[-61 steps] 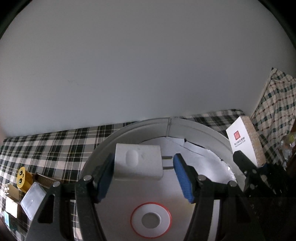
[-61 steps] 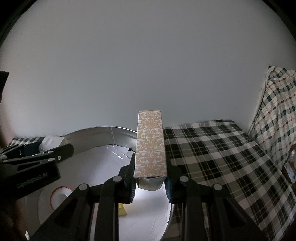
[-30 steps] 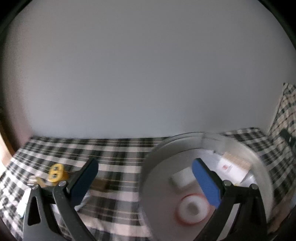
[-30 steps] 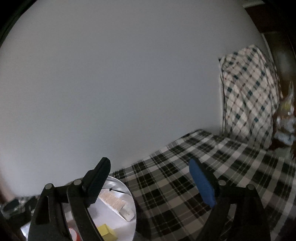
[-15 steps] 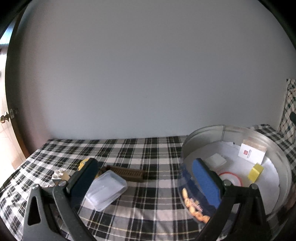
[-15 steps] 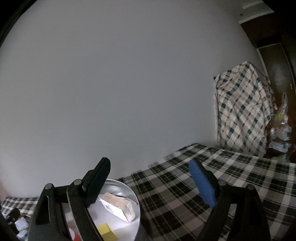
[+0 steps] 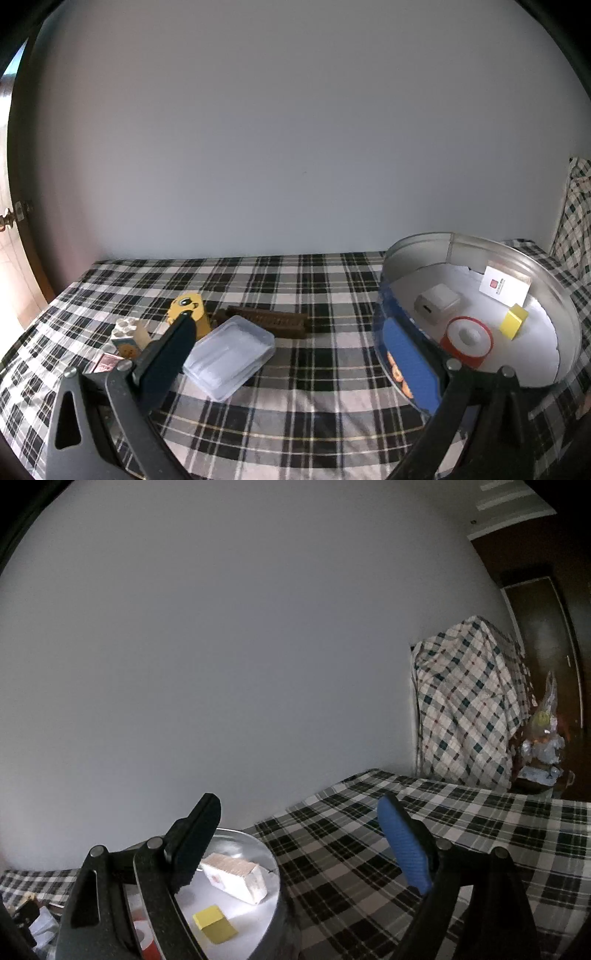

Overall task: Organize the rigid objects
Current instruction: 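Withdraw both tools from the tin toward the remaining objects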

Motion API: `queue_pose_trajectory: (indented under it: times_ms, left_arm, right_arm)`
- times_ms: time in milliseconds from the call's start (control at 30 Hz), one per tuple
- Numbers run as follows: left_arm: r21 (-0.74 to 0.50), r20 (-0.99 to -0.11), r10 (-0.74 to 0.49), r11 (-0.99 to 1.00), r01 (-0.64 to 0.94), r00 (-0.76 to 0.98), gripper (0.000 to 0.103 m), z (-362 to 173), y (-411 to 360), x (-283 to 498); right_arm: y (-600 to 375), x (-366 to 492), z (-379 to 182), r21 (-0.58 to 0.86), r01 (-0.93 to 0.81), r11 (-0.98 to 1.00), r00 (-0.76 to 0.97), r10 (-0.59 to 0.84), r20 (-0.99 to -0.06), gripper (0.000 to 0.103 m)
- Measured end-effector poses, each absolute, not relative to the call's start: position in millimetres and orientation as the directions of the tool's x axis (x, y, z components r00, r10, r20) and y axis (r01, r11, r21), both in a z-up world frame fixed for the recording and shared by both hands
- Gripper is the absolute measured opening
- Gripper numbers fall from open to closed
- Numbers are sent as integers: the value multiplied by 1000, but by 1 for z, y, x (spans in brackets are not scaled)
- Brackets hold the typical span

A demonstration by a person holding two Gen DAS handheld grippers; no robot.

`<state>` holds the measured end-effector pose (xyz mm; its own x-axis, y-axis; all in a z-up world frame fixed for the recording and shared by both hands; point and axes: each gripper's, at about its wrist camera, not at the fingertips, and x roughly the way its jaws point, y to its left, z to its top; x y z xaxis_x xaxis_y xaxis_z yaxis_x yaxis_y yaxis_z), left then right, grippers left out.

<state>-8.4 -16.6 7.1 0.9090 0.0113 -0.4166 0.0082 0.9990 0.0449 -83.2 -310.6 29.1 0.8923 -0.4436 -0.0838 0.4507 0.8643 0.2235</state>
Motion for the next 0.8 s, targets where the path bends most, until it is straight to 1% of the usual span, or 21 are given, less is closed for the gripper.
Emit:
queue_pose_trajectory:
  times_ms: [133,233,433,567,800]
  left_arm:
    - [47,-423,14,999,7,906,102,6,-8,-10]
    - [44,-430,16,999,4,903,102,5,1,-11]
    - [23,-455,35,999,-27,890,102,3,27,-10]
    - [9,-466,50,999,-52,883,102,1,48,-10]
    - [-9,-494,79,995,-96,866,102,-2,77,-11]
  right_arm:
    - [-291,-93,31,190,423,886,906,-421,-52,88]
    - [-277,-95,32,162,404,900,914,-403,-45,88]
    - [-251,-90,28,173,345,923,938,-331,-104,88]
    - [-227,-88,27,153,303,941,951,-289,-108,88]
    - [-187,-81,24,140,219,966,969,-199,-145,89]
